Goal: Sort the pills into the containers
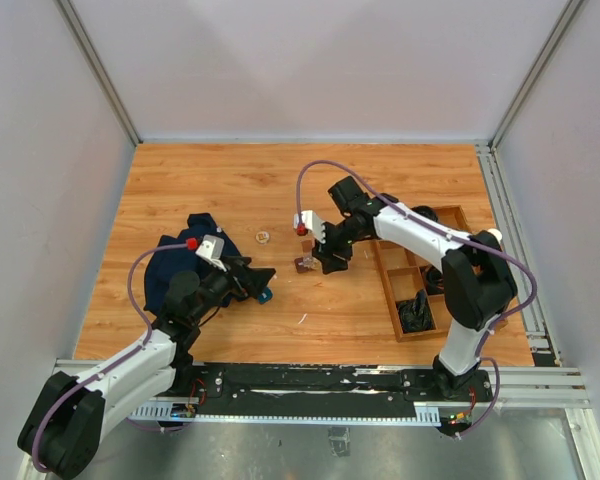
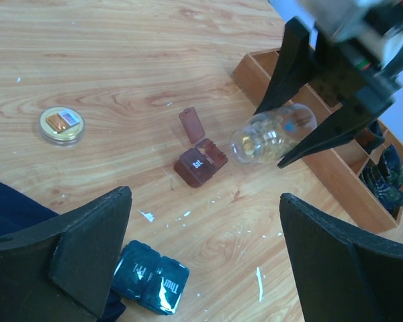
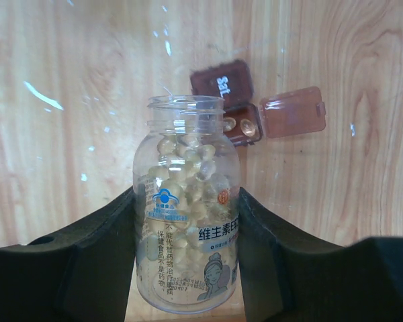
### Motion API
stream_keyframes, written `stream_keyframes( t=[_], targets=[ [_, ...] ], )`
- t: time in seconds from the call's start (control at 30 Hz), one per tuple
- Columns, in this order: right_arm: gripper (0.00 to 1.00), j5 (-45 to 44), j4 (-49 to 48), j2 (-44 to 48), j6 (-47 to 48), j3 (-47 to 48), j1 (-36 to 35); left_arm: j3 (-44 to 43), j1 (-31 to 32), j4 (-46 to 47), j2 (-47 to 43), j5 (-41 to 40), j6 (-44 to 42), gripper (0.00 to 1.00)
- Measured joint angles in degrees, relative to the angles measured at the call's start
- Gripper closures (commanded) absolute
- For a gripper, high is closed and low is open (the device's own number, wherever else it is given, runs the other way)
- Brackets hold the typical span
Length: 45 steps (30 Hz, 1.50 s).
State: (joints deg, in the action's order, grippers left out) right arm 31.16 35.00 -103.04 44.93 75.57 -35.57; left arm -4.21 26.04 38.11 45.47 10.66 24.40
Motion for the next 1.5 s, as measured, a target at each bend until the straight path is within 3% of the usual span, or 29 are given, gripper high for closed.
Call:
stream_keyframes(
  t=[0.2, 0.37, 0.67, 0.83, 1.3, 1.5],
  targets=[
    [0.97, 15.5, -2.8, 8.0, -5.5, -2.5, 4.6, -3.8, 0.0, -3.8, 1.7, 1.5, 3.2, 0.05],
    [0.95, 25.2, -13.1, 18.1, -14.5, -8.6, 8.1, -9.6, 0.0, -8.7, 7.1, 0.9, 7.0, 0.08],
    [0.94, 28.4, -44.2, 32.0, -41.7, -20.2, 12.2, -26.8, 0.0, -26.1, 21.9, -8.7, 8.3, 0.22],
    [0.94, 28.8, -56.2, 36.0, -50.6, -28.4, 14.1, -35.7, 0.0, -34.2, 29.9, -15.3, 4.3, 0.26],
    [0.94, 30.8, -64.9, 36.3, -56.7, -31.1, 17.1, -51.3, 0.1, -45.1, 52.7, -23.1, -7.6, 0.25],
    [0.94, 31.9, -65.2, 35.8, -57.0, -31.2, 17.2, -54.0, 0.1, -46.4, 56.8, -24.1, -9.2, 0.36]
  ],
)
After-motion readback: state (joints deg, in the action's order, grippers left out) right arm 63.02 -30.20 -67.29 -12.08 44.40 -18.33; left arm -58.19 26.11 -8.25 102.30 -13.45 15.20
